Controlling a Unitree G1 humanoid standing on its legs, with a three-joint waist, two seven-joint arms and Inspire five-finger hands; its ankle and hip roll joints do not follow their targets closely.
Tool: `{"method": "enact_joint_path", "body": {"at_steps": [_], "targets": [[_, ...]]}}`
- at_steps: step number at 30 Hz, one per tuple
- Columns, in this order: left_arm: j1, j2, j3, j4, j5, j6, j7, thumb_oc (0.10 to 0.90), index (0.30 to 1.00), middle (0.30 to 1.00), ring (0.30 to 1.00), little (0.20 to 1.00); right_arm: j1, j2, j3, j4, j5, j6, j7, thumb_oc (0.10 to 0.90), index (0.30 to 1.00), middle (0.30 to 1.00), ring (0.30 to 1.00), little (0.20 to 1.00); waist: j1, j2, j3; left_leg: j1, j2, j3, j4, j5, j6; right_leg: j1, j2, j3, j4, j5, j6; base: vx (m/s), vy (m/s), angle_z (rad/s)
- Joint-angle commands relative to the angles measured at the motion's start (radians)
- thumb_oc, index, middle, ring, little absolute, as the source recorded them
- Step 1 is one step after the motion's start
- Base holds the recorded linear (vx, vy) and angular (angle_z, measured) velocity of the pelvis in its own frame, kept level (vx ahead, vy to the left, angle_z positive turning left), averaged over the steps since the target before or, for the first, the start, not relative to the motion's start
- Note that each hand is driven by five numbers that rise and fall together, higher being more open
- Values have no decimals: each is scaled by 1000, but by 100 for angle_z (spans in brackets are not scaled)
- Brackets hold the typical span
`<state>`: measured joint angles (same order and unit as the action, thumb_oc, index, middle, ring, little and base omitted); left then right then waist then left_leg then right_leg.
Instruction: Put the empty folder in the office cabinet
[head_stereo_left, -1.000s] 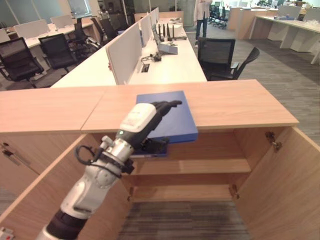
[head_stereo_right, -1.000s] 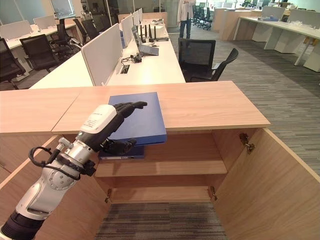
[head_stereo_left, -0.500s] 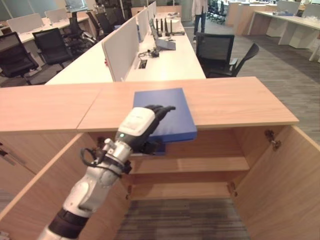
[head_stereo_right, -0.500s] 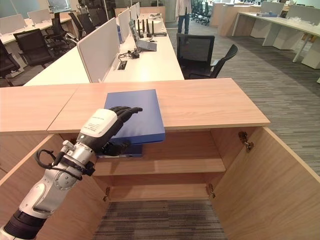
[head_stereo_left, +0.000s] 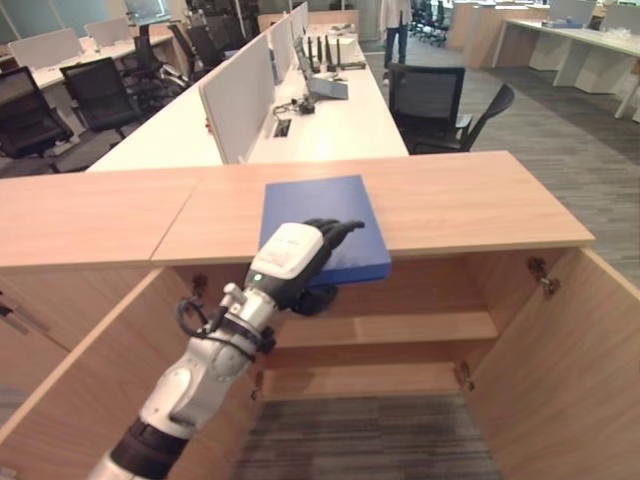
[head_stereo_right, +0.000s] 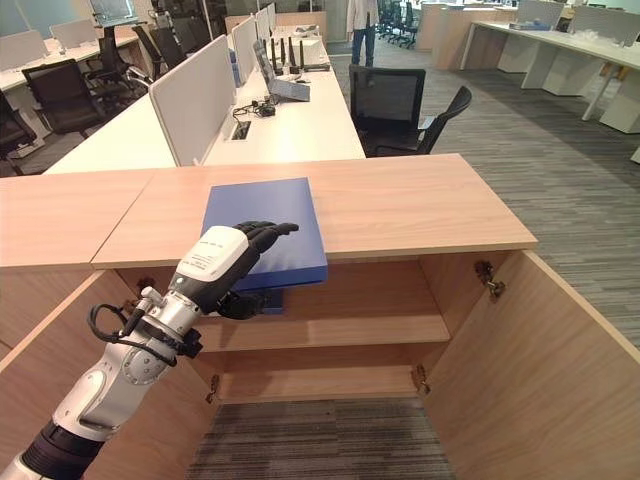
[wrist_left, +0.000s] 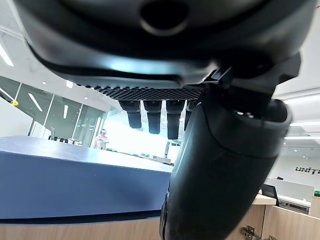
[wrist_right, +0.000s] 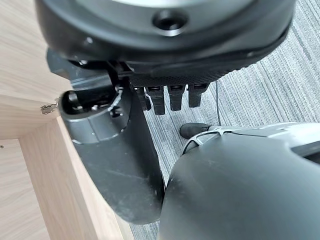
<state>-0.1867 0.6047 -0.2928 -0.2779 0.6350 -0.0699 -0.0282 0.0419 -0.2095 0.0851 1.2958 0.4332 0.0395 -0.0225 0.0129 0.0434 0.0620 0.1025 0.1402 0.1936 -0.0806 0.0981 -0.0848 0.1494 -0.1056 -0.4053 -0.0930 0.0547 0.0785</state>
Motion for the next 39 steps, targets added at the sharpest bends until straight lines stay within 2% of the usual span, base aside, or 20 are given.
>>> {"method": "enact_joint_path", "body": {"at_steps": [1,15,39], "targets": [[-174,3,61,-27,31,-21,108,800,900,900,900,900,-18,8,38,8,-1,-9,-14,800,900,900,900,900,1,-48,8,56,17,-42,-7,-99,-44,1,-32,45,6,9,51,0,0,0],[-261,23,4,63,170,-2,151,800,900,900,900,900,-32,-1,45,13,-4,-11,-30,800,900,900,900,900,-6,-50,5,57,14,-37,-7,-102,-43,-1,-30,49,6,8,52,0,0,0],[-216,10,0,150,235,35,142,800,900,900,900,900,-25,0,43,7,-3,-7,-29,800,900,900,900,900,-11,-54,6,61,19,-27,-7,-100,-43,-2,-27,57,6,7,48,0,-1,0]]}}
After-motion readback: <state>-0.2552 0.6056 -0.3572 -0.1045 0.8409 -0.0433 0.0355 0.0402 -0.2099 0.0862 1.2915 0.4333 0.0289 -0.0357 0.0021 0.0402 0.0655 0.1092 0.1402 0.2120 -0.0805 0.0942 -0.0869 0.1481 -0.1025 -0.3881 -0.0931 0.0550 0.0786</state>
